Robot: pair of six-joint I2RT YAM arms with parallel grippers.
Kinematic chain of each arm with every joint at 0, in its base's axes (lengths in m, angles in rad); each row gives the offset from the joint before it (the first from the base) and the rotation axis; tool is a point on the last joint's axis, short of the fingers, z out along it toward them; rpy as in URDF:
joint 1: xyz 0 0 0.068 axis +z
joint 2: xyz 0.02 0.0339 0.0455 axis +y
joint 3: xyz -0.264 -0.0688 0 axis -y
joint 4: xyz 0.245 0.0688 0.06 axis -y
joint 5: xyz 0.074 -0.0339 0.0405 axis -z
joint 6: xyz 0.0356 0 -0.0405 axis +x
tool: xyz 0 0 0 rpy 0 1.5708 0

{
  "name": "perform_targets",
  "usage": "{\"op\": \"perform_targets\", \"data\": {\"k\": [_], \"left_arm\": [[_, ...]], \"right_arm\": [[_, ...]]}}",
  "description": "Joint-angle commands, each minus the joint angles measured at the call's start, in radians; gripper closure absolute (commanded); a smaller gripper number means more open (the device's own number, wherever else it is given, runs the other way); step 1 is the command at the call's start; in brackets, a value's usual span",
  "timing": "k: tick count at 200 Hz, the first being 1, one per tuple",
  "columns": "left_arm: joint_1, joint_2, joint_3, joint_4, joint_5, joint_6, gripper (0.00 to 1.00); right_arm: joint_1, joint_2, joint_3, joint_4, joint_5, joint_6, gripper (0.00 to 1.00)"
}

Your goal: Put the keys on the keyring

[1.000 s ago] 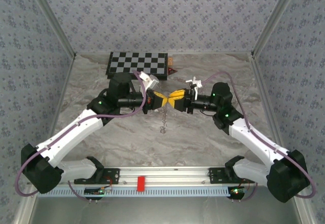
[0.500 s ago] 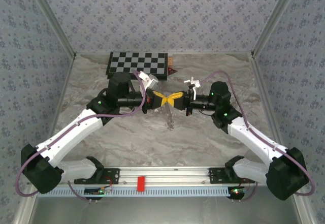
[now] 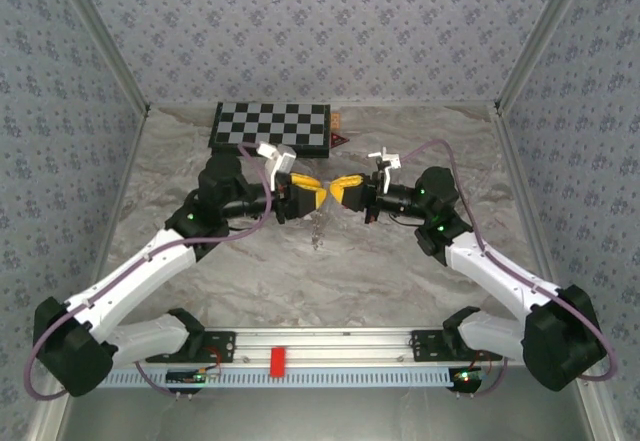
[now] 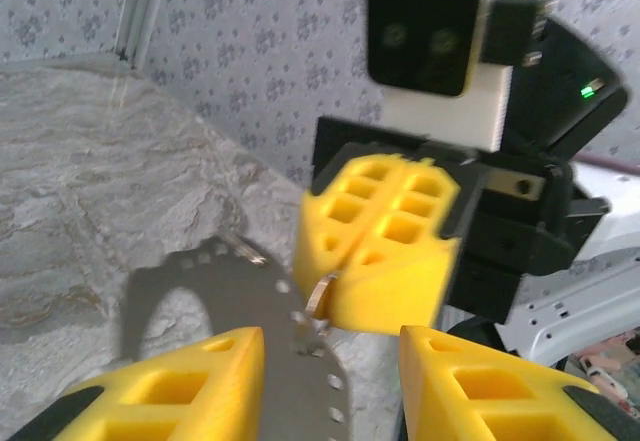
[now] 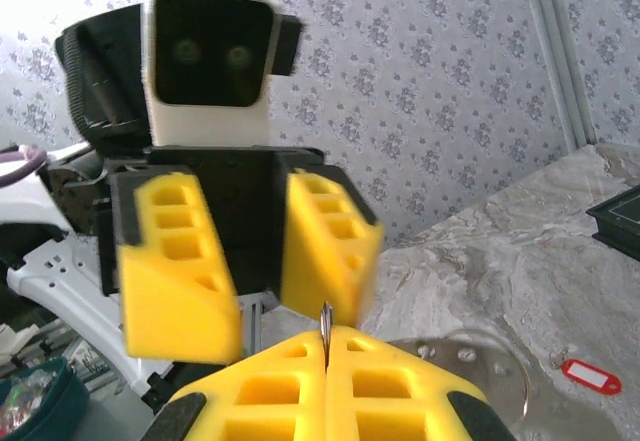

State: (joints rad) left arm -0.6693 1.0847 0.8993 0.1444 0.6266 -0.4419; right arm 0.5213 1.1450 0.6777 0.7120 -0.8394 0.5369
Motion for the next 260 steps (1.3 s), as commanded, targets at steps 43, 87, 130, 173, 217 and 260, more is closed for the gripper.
{"op": "perform_targets", "data": {"k": [43,87,130,173,217,260], "left_arm": [[0.020,-0.080,-0.068,0.220,-0.033,-0.103,0.62],[0.023,-0.049,-0.085,0.259,-0.029,-0.122,0.63],[0.023,-0.010,-0.091,0.343,-0.017,-0.166,0.64],[0.022,0.027,-0.083,0.384,-0.002,-0.186,0.66],[0.019,0.055,-0.081,0.445,0.020,-0.213,0.69],[0.014,0.067,-0.083,0.456,0.022,-0.214,0.71]], "right_arm": [[-0.002,0.029,-0.020,0.189,0.049,0.113,1.00],[0.000,0.048,-0.026,0.242,0.046,0.151,1.00],[0.002,0.064,-0.035,0.315,0.062,0.199,1.00],[0.003,0.094,-0.047,0.409,0.072,0.255,1.00],[0.002,0.129,-0.051,0.496,0.081,0.314,1.00],[0.001,0.136,-0.049,0.528,0.089,0.337,1.00]]}}
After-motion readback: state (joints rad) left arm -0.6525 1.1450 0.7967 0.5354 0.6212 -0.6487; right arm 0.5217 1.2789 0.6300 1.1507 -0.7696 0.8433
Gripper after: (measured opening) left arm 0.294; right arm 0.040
